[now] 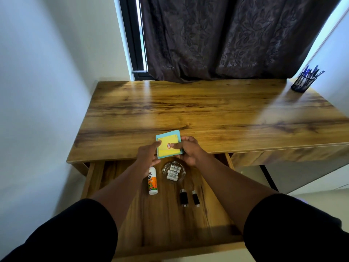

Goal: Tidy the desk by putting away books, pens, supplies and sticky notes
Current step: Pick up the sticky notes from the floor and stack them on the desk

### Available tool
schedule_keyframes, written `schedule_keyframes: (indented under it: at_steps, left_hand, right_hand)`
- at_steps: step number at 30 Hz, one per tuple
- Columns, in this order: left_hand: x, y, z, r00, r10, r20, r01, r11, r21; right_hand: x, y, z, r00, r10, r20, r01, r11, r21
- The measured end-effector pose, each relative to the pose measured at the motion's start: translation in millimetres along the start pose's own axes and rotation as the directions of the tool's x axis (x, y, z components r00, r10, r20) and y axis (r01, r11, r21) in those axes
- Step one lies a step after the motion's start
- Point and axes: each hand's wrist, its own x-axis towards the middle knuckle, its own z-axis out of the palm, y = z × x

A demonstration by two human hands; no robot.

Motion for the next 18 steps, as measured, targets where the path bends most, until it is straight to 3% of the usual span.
schedule_keyframes:
  at_steps: [6, 11, 14, 18]
  left_hand:
    - [-47.0, -38.8, -33.0, 0.999, 0.043, 0.019, -0.045, 0.990, 0.135]
    - [-65.2, -89.0, -63.1, 0.998, -0.005, 0.065, -0.020, 0.922, 0.386]
    - [-72.2, -119.4, -73.2, 0.995, -0.058, 0.075, 0.012, 0.864, 0.503]
    - [-77.6, -155.3, -79.1, 0.998, -0.061, 0.008, 0.045, 0.803, 0.594]
  right_hand:
    - [-41.5, 53.0, -11.0, 0.990, 0.106, 0.092, -0.094, 0.988, -0.121]
    - [-66.2, 109.8, -31.3, 0.981, 0.193, 0.038, -0.172, 0.937, -0.305]
    - [-76.8, 138.9, -39.8, 0.982, 0.184, -0.036, -0.176, 0.834, -0.524]
    - [-83.2, 170.7, -43.3, 0.996, 0.056, -0.069, -0.089, 0.616, -0.783]
